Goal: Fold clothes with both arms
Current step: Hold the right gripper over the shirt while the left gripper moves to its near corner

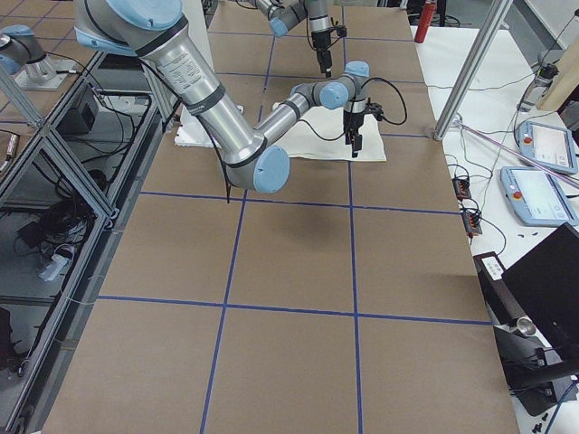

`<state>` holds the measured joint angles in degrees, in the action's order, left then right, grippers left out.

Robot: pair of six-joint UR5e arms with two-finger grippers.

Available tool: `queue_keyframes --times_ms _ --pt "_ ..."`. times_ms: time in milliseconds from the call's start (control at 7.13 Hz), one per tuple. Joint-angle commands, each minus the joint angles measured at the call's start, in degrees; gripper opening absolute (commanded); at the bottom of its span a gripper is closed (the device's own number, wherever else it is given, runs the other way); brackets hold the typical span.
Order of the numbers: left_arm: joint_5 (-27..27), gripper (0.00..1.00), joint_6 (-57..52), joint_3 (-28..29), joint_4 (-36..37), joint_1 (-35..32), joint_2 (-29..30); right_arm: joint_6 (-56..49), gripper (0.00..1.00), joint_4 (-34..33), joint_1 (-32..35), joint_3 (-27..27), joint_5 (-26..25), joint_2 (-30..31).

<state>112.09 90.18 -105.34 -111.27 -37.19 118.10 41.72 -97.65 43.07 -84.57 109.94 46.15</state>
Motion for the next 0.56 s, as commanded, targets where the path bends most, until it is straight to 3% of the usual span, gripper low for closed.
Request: queue_keyframes --times_ms 0,140,421 --pt "-5.0 1.0 13.38 -1.61 0.62 8.66 -3.29 5.01 1.0 0.18 0.08 -12.57 5.87 5.15" --pt "-10.17 1.0 18.49 -2.23 2.27 13.58 -4.44 10.87 1.0 0.18 -0.88 -17.42 7.29 6.92" --pt "-14.85 0.94 22.4 -3.55 11.3 18.01 -4.37 18.72 1.0 0.36 -3.6 -20.71 7.48 7.11"
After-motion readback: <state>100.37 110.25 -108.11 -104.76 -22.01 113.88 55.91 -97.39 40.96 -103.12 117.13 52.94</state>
